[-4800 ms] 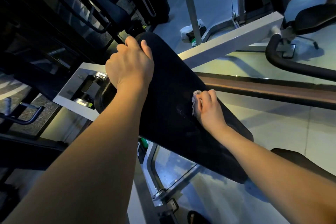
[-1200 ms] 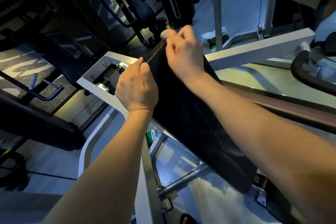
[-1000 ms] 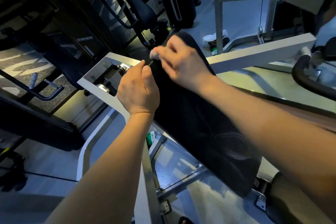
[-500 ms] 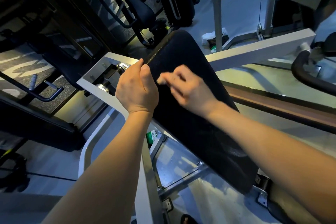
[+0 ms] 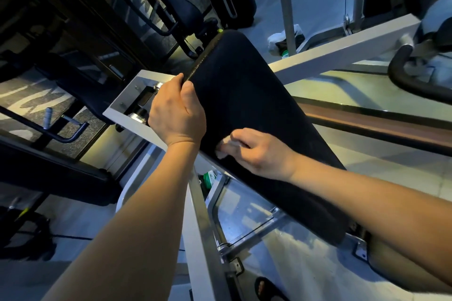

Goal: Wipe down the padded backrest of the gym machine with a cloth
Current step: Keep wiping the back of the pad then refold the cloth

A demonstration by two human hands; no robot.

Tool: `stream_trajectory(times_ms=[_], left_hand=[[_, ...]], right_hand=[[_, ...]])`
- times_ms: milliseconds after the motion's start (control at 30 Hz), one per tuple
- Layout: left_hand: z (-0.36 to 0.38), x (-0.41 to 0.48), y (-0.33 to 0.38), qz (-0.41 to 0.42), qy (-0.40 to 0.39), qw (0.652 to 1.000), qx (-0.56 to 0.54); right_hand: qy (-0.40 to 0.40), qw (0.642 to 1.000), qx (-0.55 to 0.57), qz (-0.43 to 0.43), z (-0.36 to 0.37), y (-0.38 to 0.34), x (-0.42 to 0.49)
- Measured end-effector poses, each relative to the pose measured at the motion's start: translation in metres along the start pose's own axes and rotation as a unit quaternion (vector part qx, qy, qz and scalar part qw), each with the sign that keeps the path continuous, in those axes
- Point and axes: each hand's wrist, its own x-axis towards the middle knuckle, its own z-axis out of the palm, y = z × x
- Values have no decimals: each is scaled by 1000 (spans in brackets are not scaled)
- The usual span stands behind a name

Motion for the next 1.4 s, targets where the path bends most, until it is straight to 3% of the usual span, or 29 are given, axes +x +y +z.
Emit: stream_trajectory(times_ms=[67, 200, 267, 333, 433, 467, 533, 633, 700, 800, 933, 1000, 1067, 1133, 1200, 1333, 1400], left_hand=[[0, 1, 1, -15, -10, 1000, 4], [-2, 1, 4, -35, -24, 999, 19], [-2, 1, 6, -37, -26, 999, 28], [-1, 1, 6, -39, -26, 998, 35], [-3, 0, 8, -43, -24, 998, 38], [-3, -1, 8, -43, -23, 998, 37], [-4, -1, 9, -42, -20, 998, 32], [-5, -1, 9, -46, -20, 998, 28], [-4, -1, 8, -45, -22, 998, 29], [-3, 0, 7, -46, -19, 998, 29], [-3, -1, 6, -42, -18, 999, 24], [-2, 0, 5, -42, -18, 999, 22], [-2, 0, 5, -40, -16, 999, 24], [-1, -1, 5, -38, -12, 999, 29], [0, -1, 5, -36, -10, 999, 34], [0, 0, 3, -35, -8, 998, 43], [-1, 0, 5, -33, -10, 999, 42]], right_hand=[[21, 999, -35, 9, -13, 15, 13], [186, 964, -38, 188, -17, 21, 50], [208, 952, -8, 224, 2, -1, 45], [182, 966, 20, 183, 20, -29, 21], [64, 996, 3, 59, 23, -37, -26], [47, 997, -13, 60, 19, -30, -32], [104, 982, -15, 159, 10, -6, -30], [207, 913, -37, 349, -6, 32, -12], [224, 893, -37, 388, -2, 29, -8], [217, 919, -1, 329, 23, -19, -20], [113, 973, -14, 199, 23, -25, -43], [154, 951, -25, 267, 17, 5, -42], [214, 886, -43, 410, 14, 29, -36], [242, 844, -50, 476, 23, 31, -32], [252, 856, -33, 451, 34, 6, -31], [184, 943, -12, 277, 41, -29, -53], [177, 943, -69, 273, 36, -6, -59]])
